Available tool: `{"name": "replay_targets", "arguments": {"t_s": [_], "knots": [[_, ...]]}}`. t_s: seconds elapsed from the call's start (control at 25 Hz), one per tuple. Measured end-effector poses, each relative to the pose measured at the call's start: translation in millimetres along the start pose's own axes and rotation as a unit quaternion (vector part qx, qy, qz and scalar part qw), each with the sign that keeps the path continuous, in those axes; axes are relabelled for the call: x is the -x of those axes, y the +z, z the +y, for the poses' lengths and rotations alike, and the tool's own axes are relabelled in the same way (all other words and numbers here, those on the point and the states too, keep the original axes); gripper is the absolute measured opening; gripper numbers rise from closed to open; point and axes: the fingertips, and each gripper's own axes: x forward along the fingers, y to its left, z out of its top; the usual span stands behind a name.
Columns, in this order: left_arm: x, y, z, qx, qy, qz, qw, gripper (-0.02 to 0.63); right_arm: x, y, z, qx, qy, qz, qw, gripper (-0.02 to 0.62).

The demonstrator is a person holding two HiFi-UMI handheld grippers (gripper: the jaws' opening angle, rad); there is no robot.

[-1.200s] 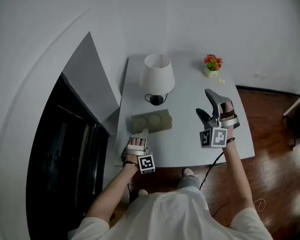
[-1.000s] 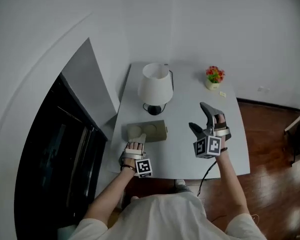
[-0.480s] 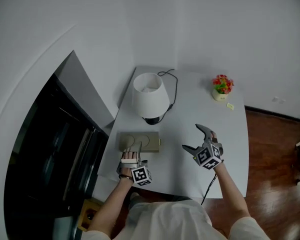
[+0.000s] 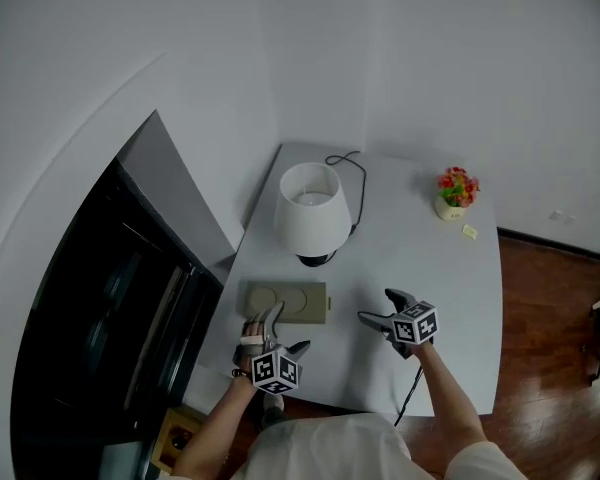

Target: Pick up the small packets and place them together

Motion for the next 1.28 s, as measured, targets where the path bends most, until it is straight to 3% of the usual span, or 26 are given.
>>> {"name": "replay_targets", "arguments": {"t_s": [0.08, 0.24, 0.6, 0.68, 0.8, 0.88, 0.96, 1.08, 1.28], "knots": [[6.7, 2.6, 3.3, 0.029, 0.002, -0.015, 0.9995, 0.558, -16.5, -6.2, 5.9, -0.081, 0.037, -0.007, 0.996, 0.474], [21.5, 7.0, 13.1, 0.092, 0.012, -0.048, 0.9946, 0.558, -52.3, -14.3, 14.4, -0.21, 0.092, -0.015, 0.973, 0.474], [58.5, 8.9, 32.2, 0.203, 0.052, -0.075, 0.9749, 0.555, -121.4, -20.0, 7.6, -0.419, 0.123, -0.049, 0.898, 0.472], [65.8, 5.4, 34.0, 0.215, 0.061, -0.073, 0.972, 0.555, -133.4, -26.2, 9.1, -0.439, 0.122, -0.045, 0.889, 0.472], [73.4, -0.9, 33.8, 0.221, 0.071, -0.066, 0.9705, 0.555, -144.4, -32.3, 23.6, -0.446, 0.133, -0.028, 0.885, 0.47], [76.0, -5.5, 33.5, 0.224, 0.075, -0.061, 0.9698, 0.555, -147.0, -32.1, 34.9, -0.452, 0.134, -0.02, 0.882, 0.399], [77.6, -10.4, 32.4, 0.229, 0.077, -0.057, 0.9686, 0.555, -152.1, -37.9, 31.6, -0.451, 0.118, -0.018, 0.885, 0.389], [78.2, -13.7, 32.6, 0.232, 0.082, -0.056, 0.9676, 0.555, -154.2, -44.1, 18.3, -0.453, 0.097, -0.03, 0.886, 0.254], [79.2, -13.5, 35.4, 0.233, 0.085, -0.06, 0.9668, 0.555, -145.4, -37.0, 22.2, -0.474, 0.106, -0.065, 0.872, 0.195]]}}
